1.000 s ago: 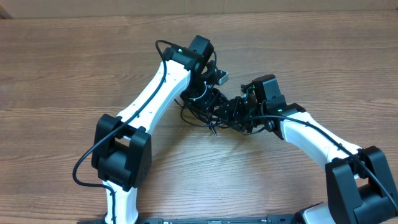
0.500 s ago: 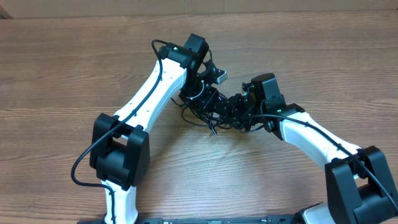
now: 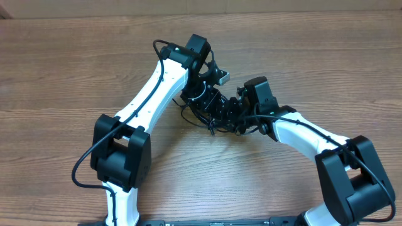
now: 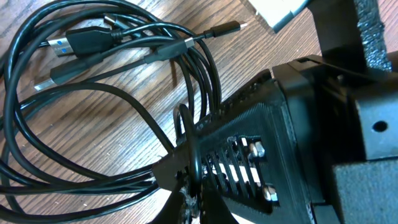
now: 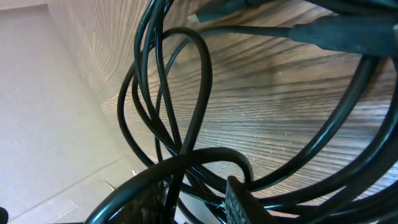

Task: Untangle cables

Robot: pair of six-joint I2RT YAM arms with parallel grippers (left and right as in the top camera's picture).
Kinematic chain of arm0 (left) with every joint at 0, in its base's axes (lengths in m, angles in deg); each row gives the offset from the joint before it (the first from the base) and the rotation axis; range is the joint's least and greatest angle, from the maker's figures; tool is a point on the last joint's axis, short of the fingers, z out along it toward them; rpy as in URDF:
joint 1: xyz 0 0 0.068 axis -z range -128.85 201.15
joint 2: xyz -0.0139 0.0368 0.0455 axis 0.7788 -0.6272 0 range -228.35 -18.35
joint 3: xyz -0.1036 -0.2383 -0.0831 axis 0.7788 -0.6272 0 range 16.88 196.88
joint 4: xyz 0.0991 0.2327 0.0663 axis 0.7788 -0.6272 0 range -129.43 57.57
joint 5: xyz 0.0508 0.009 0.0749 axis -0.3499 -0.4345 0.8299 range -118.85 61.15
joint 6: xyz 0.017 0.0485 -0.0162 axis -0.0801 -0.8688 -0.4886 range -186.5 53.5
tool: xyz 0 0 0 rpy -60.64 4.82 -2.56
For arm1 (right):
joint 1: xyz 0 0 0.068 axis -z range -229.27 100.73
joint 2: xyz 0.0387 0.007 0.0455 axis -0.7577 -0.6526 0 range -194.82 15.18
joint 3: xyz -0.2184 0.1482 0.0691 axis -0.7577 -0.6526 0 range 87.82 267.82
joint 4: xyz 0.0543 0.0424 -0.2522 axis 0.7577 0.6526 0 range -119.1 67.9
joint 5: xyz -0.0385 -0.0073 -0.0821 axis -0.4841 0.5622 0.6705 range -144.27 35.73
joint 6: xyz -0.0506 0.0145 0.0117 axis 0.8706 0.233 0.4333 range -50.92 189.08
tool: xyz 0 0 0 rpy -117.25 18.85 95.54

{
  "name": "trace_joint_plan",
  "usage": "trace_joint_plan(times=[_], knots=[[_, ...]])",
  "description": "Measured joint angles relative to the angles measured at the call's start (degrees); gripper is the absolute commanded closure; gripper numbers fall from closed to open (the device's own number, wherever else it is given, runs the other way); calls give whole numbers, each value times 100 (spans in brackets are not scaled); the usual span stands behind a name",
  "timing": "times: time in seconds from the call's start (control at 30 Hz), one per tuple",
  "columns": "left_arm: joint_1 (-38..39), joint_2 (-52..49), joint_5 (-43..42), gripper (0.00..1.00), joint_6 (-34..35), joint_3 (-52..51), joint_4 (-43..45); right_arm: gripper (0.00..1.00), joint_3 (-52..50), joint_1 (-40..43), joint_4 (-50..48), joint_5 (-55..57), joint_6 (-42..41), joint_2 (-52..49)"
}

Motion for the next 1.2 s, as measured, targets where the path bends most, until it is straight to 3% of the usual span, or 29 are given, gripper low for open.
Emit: trace_joint_plan(times=[0.13,0.3,0.5,0.77,1.2], knots=[[0,0,7,96,-26,0,2,79,0,-4,-46,-37,-61,0],[2,0,-2,96,-66,-2,39,96,0,-4,-79,-52,-98,0],[2,0,122,96,50,-101,289,96,0,-4,232,-39,83,0],[2,0,704,96,754,-122,782,96,0,-4,761,120,647,0],[9,0,785,96,1711,-157,984,92,0,-4,1222,470,1008,0]])
